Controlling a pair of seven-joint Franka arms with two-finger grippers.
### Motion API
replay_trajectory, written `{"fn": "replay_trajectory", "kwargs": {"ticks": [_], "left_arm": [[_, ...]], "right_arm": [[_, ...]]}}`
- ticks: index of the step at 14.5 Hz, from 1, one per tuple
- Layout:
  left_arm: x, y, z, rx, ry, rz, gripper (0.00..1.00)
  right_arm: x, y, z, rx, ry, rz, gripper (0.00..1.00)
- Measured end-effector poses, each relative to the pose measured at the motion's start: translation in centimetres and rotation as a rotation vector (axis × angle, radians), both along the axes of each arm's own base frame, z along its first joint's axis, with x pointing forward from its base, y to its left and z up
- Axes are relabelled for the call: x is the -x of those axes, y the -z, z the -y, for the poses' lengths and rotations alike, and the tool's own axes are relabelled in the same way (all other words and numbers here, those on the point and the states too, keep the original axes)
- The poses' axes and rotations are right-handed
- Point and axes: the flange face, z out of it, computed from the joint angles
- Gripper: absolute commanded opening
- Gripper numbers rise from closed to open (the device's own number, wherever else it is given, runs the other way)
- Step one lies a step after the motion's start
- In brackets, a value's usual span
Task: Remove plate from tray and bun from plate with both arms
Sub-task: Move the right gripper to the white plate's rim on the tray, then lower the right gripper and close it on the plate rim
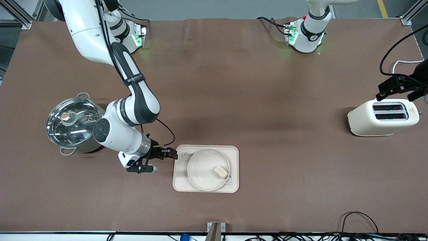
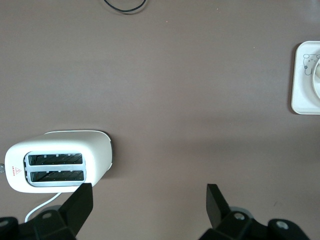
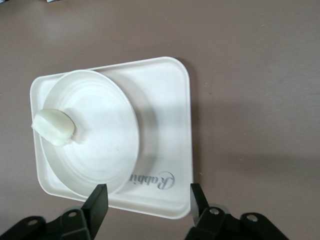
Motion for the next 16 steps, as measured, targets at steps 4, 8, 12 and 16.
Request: {"fn": "replay_trajectory", "kwargs": {"ticks": [4, 8, 12, 16], "left_arm": [[0.0, 0.0, 0.0, 0.000, 0.000, 0.000, 1.00], [0.0, 0.0, 0.1, 0.000, 0.002, 0.000, 1.00], [0.0, 0.0, 0.2, 0.000, 0.004, -0.001, 1.00], [0.0, 0.0, 0.2, 0.000, 0.004, -0.001, 1.00]], "right_arm": [[-1.2, 2.8, -1.5, -0.025, 0.013, 0.006, 0.62], [-1.4, 6.6, -4.1, -0.052, 0.023, 0.036, 0.57], [-1.0, 9.2, -5.7, -0.064, 0.025, 0.043, 0.46], [-0.9, 9.5, -5.7, -0.064, 0.025, 0.040, 0.29]]}}
